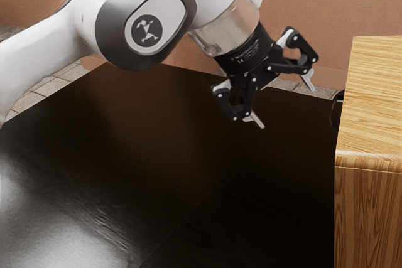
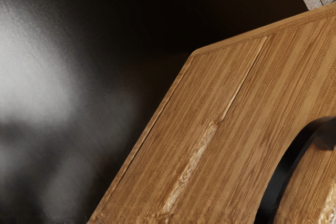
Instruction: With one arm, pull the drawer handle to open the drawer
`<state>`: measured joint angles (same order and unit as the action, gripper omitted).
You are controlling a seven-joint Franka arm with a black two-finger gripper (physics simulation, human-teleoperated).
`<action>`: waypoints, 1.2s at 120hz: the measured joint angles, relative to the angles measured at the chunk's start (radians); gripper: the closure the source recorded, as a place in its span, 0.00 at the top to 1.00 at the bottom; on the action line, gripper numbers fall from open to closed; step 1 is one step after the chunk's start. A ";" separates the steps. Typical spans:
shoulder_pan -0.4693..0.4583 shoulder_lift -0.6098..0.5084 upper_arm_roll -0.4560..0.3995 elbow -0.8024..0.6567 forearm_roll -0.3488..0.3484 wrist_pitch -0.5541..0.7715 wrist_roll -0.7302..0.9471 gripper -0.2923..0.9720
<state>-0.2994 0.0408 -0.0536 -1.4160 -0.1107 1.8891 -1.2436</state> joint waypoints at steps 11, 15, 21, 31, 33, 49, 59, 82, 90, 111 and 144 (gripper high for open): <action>-0.001 0.010 -0.001 -0.001 -0.014 0.025 -0.022 0.77; 0.020 0.011 -0.001 -0.001 -0.017 0.032 -0.029 0.77; 0.064 0.012 -0.001 -0.001 -0.020 0.040 -0.039 0.77; 0.141 0.024 0.000 -0.001 -0.023 0.050 -0.054 0.77; 0.153 0.027 0.000 -0.001 -0.023 0.052 -0.057 0.77; 0.155 0.042 0.000 0.000 -0.024 0.068 -0.076 0.77; 0.111 0.044 0.000 0.000 -0.022 0.077 -0.087 0.77; 0.096 0.054 0.000 -0.002 -0.018 0.089 -0.106 0.77; 0.098 0.062 0.000 -0.002 -0.016 0.093 -0.111 0.77; 0.058 0.071 0.000 -0.002 -0.013 0.104 -0.121 0.77; 0.039 0.082 0.000 -0.003 -0.007 0.110 -0.133 0.77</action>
<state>-0.2607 0.1227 -0.0533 -1.4187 -0.1176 1.9995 -1.3769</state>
